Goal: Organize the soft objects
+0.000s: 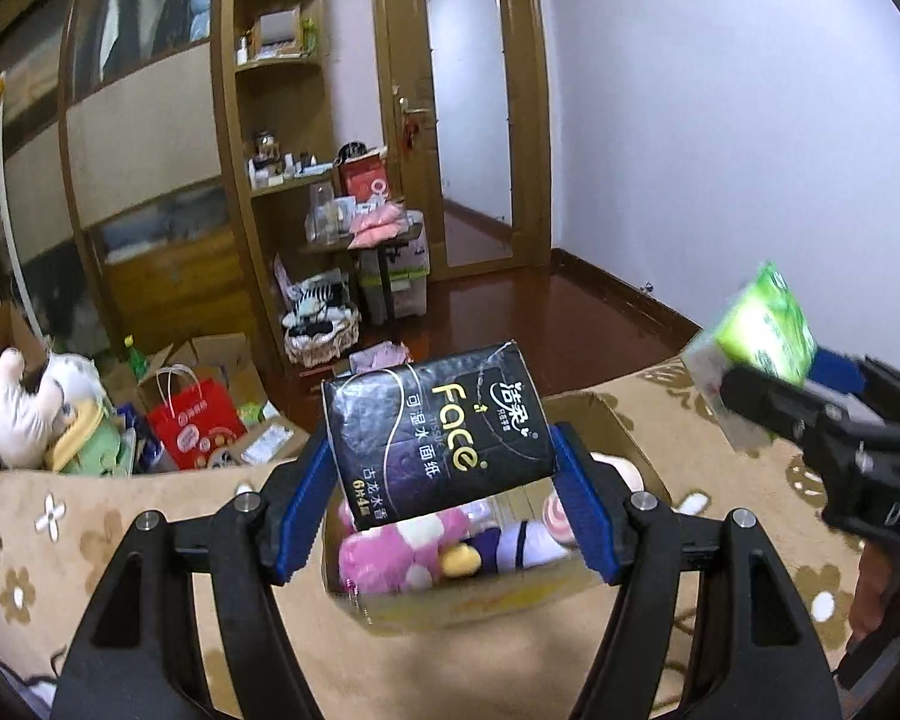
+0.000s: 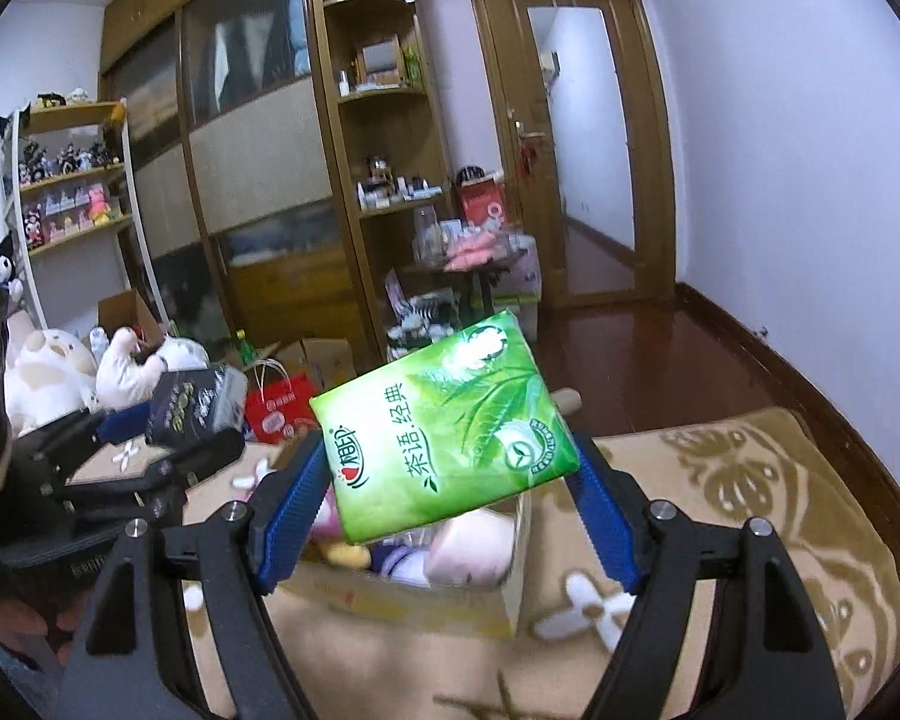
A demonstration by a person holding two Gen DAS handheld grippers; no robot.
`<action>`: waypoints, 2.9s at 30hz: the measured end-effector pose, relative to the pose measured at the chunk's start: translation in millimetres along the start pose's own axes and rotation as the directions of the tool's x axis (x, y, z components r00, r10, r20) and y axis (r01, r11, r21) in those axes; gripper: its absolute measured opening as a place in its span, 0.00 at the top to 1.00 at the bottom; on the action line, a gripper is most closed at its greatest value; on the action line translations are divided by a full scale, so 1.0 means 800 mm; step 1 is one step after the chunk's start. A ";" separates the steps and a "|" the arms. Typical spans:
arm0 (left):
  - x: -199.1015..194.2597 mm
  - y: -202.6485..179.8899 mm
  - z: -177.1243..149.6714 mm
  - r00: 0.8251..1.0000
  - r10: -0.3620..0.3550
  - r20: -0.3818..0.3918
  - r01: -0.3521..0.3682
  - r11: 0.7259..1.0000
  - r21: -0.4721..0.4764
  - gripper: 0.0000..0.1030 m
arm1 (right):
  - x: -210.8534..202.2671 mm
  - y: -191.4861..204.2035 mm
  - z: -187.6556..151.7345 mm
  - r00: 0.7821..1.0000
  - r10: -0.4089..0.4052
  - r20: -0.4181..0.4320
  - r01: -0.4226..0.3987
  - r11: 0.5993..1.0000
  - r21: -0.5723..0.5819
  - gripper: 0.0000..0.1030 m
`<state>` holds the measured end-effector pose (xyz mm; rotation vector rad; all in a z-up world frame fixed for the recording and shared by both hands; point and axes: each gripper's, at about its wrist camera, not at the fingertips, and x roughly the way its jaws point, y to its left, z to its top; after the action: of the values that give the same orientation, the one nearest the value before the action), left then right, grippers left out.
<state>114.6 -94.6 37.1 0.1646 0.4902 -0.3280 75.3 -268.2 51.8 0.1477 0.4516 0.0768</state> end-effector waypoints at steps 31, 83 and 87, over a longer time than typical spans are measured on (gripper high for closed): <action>0.133 0.028 -0.052 0.987 0.021 -0.157 -0.025 1.000 -0.019 0.30 | 0.157 -0.019 -0.053 0.975 0.156 -0.160 -0.131 0.979 0.155 0.19; -0.117 0.047 -0.055 0.982 0.187 0.028 -0.186 0.981 -0.058 0.02 | -0.077 0.013 -0.032 0.999 0.026 0.039 -0.029 0.996 0.085 0.00; -0.145 0.040 -0.059 0.980 0.189 0.065 -0.186 0.981 -0.049 0.02 | -0.094 0.014 -0.038 0.998 0.030 0.055 -0.035 0.995 0.093 0.00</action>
<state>8.8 -22.3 55.3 0.1562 0.4086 -0.1379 -6.1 -261.2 58.9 0.2488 0.3995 0.0830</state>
